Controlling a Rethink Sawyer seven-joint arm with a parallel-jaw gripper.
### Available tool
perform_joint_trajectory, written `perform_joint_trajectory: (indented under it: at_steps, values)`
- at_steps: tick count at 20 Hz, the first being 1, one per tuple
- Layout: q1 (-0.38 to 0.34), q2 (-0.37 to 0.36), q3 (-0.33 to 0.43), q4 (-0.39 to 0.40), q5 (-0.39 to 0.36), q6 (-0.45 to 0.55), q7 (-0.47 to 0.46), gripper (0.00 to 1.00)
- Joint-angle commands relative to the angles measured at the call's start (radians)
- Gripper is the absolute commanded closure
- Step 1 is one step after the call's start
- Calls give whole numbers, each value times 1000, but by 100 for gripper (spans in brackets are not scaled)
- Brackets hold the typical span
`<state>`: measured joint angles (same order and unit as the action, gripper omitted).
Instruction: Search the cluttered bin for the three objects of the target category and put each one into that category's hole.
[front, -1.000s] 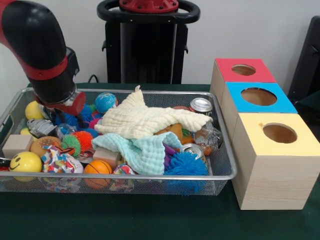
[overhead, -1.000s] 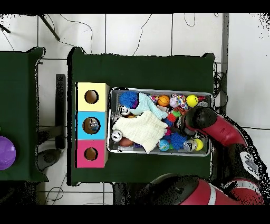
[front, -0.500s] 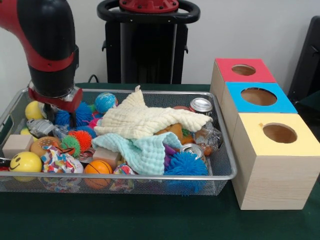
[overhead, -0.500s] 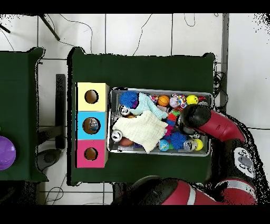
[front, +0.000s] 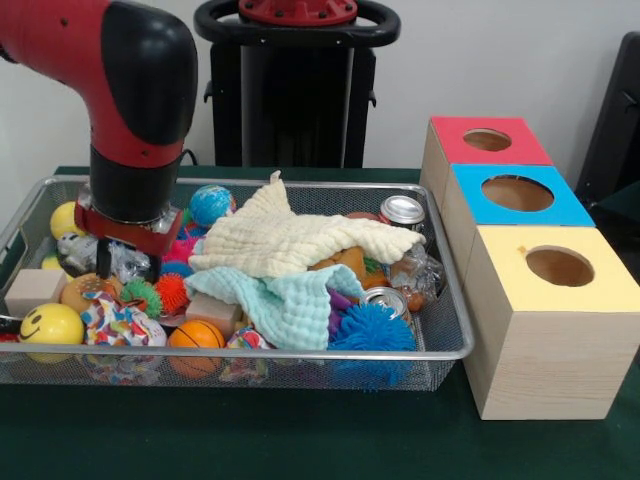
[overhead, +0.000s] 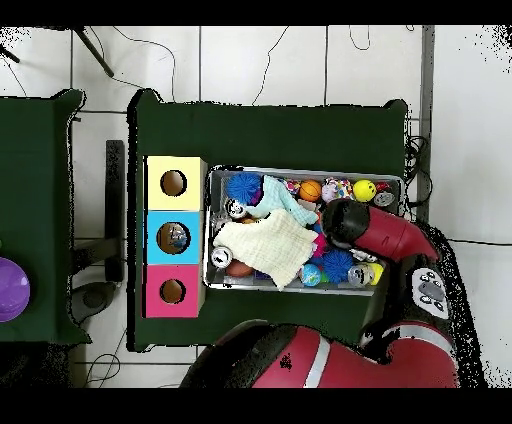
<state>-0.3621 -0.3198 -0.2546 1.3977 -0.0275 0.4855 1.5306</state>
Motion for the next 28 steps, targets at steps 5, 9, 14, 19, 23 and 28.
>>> perform_joint_trajectory:
  at_steps: [5, 9, 14, 19, 23, 28]
  values:
    - [-58, 125, 84, 92, 17, -233, 224, 0]
    - [-135, 104, 147, 121, 13, -217, 161, 0]
    - [-218, 60, 214, 158, 19, -154, 102, 0]
    - [-276, 59, 267, 168, 14, -135, 78, 0]
    - [-277, 55, 278, 162, 11, -122, 95, 0]
    - [-213, 23, 249, 212, 14, -171, 184, 0]
